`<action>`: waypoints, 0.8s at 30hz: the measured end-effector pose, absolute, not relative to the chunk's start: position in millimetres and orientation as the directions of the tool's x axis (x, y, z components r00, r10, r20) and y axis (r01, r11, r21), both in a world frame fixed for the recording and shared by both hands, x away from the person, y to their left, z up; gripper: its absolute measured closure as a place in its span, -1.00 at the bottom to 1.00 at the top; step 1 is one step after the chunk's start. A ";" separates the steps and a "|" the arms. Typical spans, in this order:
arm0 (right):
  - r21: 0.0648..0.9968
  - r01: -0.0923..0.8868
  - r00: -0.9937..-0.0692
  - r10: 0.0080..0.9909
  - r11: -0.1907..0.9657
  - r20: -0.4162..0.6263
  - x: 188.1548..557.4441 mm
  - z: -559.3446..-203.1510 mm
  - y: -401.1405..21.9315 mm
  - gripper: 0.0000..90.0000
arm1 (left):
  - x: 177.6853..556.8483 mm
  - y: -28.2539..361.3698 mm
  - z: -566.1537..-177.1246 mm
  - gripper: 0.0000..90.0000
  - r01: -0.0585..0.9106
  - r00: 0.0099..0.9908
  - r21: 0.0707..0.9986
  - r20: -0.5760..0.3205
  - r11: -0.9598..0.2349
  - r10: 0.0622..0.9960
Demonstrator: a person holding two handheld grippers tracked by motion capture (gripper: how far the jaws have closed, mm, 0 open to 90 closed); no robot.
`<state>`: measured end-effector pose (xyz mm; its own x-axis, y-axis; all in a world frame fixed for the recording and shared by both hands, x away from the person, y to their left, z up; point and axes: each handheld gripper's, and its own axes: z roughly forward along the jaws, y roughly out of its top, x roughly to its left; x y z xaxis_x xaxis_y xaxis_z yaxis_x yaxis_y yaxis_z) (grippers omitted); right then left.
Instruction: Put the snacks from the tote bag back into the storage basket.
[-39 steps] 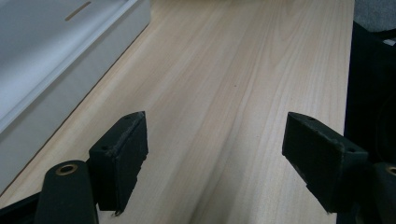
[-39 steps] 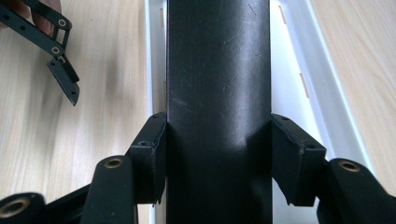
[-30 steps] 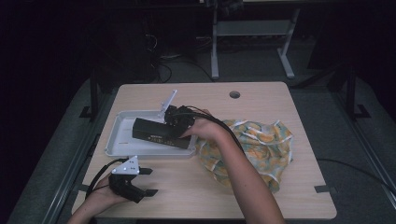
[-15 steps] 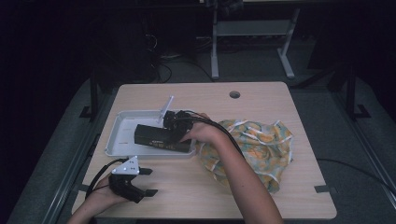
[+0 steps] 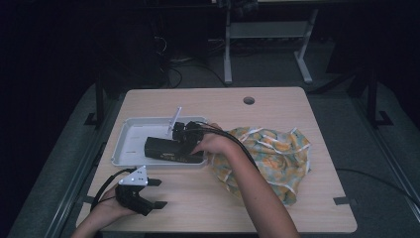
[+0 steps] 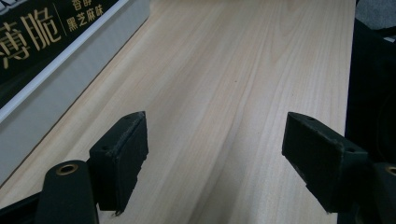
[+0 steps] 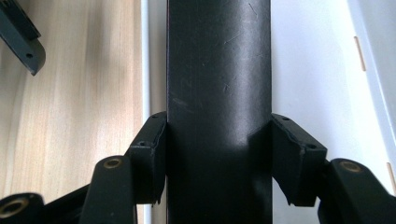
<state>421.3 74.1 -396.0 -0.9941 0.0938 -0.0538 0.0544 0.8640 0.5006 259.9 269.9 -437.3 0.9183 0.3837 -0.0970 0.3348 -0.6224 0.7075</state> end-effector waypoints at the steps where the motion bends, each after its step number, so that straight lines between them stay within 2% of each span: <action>1: 0.496 0.051 -0.995 0.088 0.867 -0.052 421.4 -396.8 74.4 -0.07 | 260.2 270.1 -437.3 -0.51 0.330 0.920 0.708 -0.093 -0.624 0.381; 11: 0.469 0.008 -0.997 0.045 0.883 -0.067 417.0 -402.9 80.2 -0.08 | 260.4 270.2 -437.7 -0.51 0.332 0.920 0.707 -0.096 -0.624 0.381; 24: 0.446 0.011 -0.998 0.040 0.895 -0.055 415.3 -407.7 85.4 -0.10 | 260.6 270.5 -438.4 -0.51 0.335 0.920 0.706 -0.101 -0.624 0.380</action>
